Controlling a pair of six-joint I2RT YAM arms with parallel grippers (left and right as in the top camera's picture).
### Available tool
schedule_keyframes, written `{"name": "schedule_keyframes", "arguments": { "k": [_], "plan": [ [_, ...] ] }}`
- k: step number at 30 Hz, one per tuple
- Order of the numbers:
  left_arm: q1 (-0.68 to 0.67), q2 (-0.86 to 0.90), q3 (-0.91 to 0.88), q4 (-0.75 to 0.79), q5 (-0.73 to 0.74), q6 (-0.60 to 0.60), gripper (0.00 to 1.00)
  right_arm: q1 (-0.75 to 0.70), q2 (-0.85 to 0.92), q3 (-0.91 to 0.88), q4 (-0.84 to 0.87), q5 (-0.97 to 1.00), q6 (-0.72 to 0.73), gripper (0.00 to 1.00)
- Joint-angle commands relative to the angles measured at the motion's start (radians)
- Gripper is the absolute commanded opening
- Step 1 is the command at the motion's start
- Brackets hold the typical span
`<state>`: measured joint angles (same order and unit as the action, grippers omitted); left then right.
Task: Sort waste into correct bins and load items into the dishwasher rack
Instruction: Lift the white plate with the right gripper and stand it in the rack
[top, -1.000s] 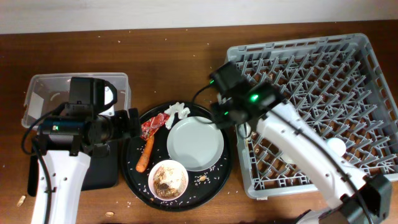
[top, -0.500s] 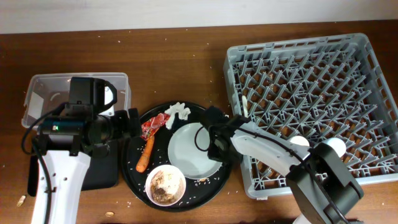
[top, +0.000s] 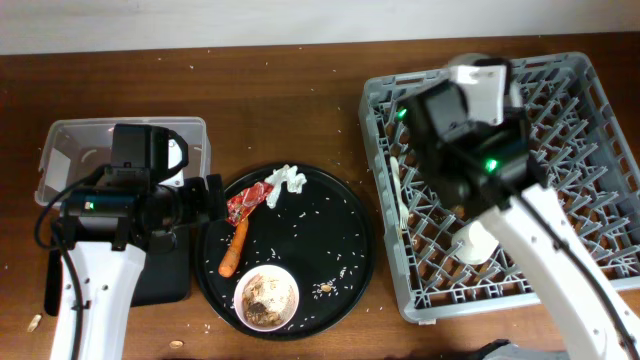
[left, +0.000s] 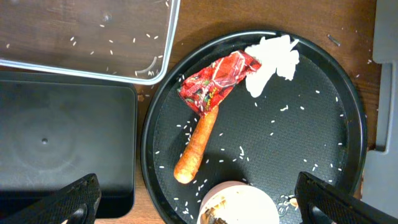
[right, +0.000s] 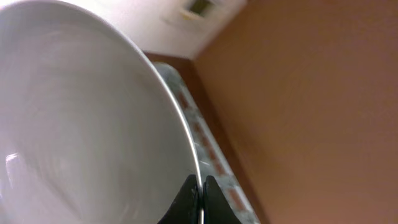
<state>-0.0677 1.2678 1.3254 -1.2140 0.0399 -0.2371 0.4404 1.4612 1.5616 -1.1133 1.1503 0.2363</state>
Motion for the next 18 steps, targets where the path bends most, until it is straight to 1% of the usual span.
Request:
{"name": "schedule_keyframes", "arguments": {
  "k": [1,3,6,10,11,12,13,14,15,16,17,18],
  "plan": [
    [0.005,-0.009,0.000,0.000,-0.011,-0.013,0.99,-0.132,0.101,0.007,0.056,0.050,-0.023,0.04],
    [0.005,-0.009,0.000,0.001,-0.011,-0.013,0.99,-0.201,0.204,0.007,0.089,0.091,-0.023,0.04],
    [0.005,-0.009,0.000,0.001,-0.011,-0.013,0.99,-0.211,0.374,0.007,0.115,0.118,-0.023,0.04],
    [0.005,-0.009,0.000,0.001,-0.011,-0.013,0.99,-0.150,0.400,0.008,0.119,0.114,-0.040,0.04],
    [0.005,-0.009,0.000,0.000,-0.011,-0.013,0.99,-0.141,0.400,0.008,0.128,0.111,-0.077,0.27],
    [0.005,-0.009,0.000,0.001,-0.011,-0.013,0.99,-0.138,0.392,0.009,0.123,0.090,-0.075,0.50],
    [0.005,-0.009,0.000,0.000,-0.011,-0.013,0.99,-0.139,0.375,0.010,0.115,0.013,-0.074,0.57],
    [0.005,-0.009,0.000,0.000,-0.011,-0.013,0.99,-0.153,0.327,0.015,0.109,-0.115,-0.055,0.59],
    [0.005,-0.009,0.000,0.000,-0.011,-0.013,0.99,-0.184,0.234,0.046,0.108,-0.238,-0.033,0.61],
    [0.005,-0.009,0.000,0.001,-0.011,-0.013,0.99,-0.191,0.139,0.094,0.068,-0.346,-0.032,0.64],
    [0.005,-0.009,0.000,0.001,-0.011,-0.013,0.99,-0.191,-0.003,0.156,-0.048,-0.557,0.074,0.69],
    [0.005,-0.009,0.000,0.001,-0.011,-0.013,0.99,-0.192,-0.124,0.179,-0.112,-0.735,0.125,0.69]
  ]
}}
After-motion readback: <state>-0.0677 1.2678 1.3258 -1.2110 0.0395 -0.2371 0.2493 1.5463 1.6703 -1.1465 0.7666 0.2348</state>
